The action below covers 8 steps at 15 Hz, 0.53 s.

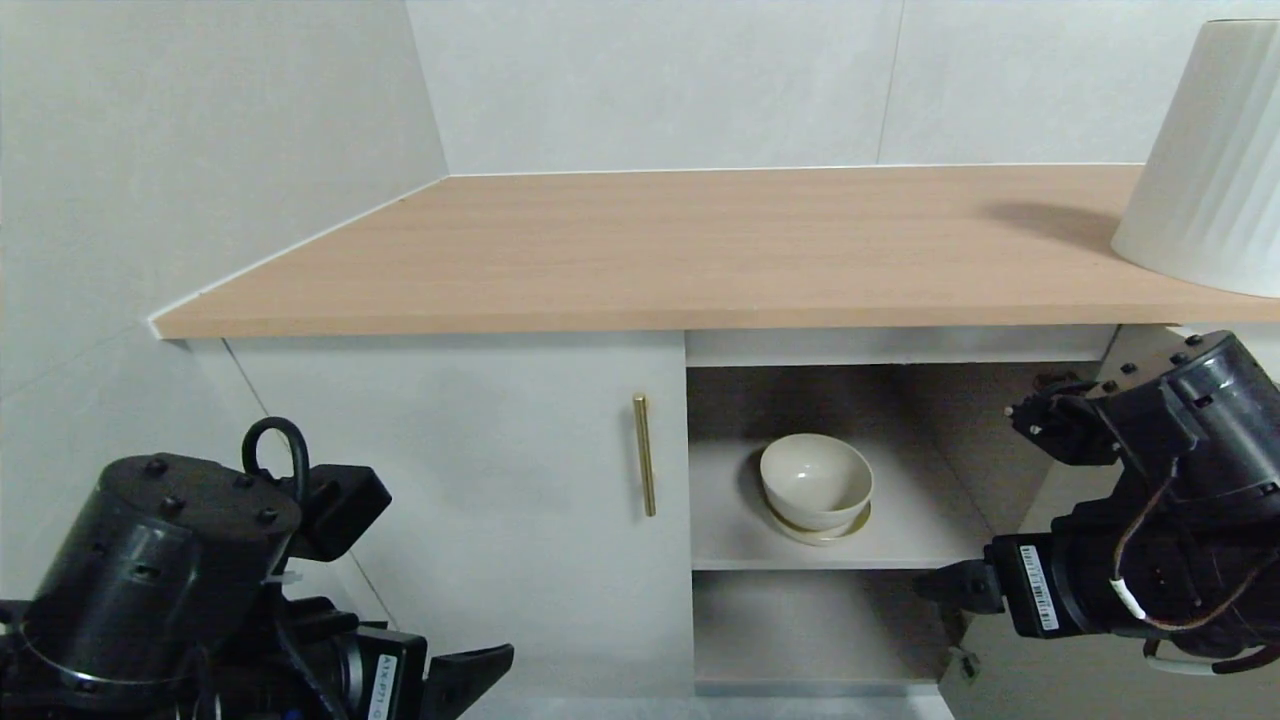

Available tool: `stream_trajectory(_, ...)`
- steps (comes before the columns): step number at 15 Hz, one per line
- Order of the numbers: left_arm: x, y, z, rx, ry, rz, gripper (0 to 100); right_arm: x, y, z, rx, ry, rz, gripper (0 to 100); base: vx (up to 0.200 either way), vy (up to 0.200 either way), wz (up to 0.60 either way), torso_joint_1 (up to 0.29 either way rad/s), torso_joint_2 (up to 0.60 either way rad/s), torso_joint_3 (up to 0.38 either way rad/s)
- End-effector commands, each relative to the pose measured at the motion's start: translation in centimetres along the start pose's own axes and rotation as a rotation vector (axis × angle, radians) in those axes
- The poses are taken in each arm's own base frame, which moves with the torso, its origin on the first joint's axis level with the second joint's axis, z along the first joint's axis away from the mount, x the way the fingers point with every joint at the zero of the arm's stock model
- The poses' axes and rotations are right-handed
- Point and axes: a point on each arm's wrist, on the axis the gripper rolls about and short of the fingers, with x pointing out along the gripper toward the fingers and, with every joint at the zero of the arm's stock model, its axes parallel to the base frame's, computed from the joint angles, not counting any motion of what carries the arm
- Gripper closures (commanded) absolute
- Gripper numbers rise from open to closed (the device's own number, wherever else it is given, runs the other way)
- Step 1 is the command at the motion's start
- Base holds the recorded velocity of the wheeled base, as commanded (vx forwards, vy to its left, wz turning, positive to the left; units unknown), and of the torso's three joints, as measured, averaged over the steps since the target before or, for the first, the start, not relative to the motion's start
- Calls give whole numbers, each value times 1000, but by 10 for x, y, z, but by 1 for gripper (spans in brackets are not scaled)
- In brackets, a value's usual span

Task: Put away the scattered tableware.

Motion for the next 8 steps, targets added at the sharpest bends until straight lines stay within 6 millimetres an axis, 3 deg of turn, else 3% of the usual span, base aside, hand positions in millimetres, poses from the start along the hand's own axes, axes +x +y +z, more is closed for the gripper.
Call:
stream_trajectory(1,0,0,0,-1,1,1,0,4,0,-1,-3,15,-8,0,-200,0,0,-7,-12,7)
stream_trajectory(8,2,0,-2,3,10,5,0,8,-1,-5,-12,35,-18,0,-200,0,0,2,3,2)
